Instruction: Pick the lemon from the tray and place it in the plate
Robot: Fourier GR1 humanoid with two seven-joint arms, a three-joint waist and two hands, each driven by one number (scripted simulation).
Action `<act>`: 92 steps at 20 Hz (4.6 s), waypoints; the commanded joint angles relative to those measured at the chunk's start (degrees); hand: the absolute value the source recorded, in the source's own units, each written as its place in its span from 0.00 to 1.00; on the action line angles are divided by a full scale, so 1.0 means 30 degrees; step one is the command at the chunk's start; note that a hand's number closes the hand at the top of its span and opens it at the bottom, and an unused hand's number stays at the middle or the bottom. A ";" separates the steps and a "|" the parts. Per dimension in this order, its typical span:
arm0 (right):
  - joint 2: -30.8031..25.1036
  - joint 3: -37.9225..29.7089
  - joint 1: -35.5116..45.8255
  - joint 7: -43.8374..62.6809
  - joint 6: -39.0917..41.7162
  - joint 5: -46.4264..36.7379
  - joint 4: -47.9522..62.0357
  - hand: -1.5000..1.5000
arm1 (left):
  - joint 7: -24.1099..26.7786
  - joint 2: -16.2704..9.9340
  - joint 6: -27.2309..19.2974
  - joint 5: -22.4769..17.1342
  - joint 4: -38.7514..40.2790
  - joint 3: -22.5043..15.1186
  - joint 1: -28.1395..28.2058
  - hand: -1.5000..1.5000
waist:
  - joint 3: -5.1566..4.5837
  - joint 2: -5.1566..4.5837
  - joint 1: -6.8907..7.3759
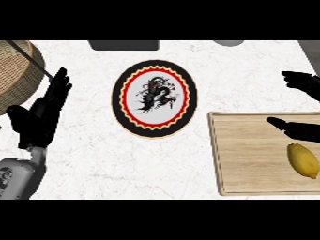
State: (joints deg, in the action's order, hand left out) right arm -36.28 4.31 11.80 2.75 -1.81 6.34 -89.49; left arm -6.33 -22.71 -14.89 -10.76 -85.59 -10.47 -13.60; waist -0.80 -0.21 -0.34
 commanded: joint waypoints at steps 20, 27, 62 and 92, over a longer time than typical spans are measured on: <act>-0.4089 -0.1268 -0.8854 0.4811 -0.1531 -0.6930 -0.6797 0.00 | 0.0678 0.0471 0.1411 0.1336 0.1801 0.0290 -0.0420 0.50 | 0.0185 0.0121 -0.0173; -0.5619 -0.1885 -0.7092 0.8923 0.2849 -0.5144 -0.6765 0.00 | 0.0958 0.1046 0.1644 0.1624 0.1644 0.0306 0.0015 0.50 | 0.0250 0.0050 0.0193; 0.0950 -0.1767 -0.3747 0.5127 0.7250 -1.3166 0.3212 0.00 | -0.0438 0.3167 0.3619 0.4373 0.1479 0.3098 -0.1114 0.50 | 0.0266 0.0078 0.0081; 0.4817 -0.1476 0.3728 -0.1806 -0.1587 -1.7665 0.4752 1.00 | -0.0333 0.3738 0.4087 0.5240 0.2123 0.3855 -0.1607 0.50 | 0.0279 0.0084 0.0113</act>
State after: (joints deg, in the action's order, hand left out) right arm -23.20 0.92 21.02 0.68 -2.64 -47.79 -72.65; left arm -5.15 -11.10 -2.56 4.63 -79.11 0.87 -16.53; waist 0.01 0.04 0.09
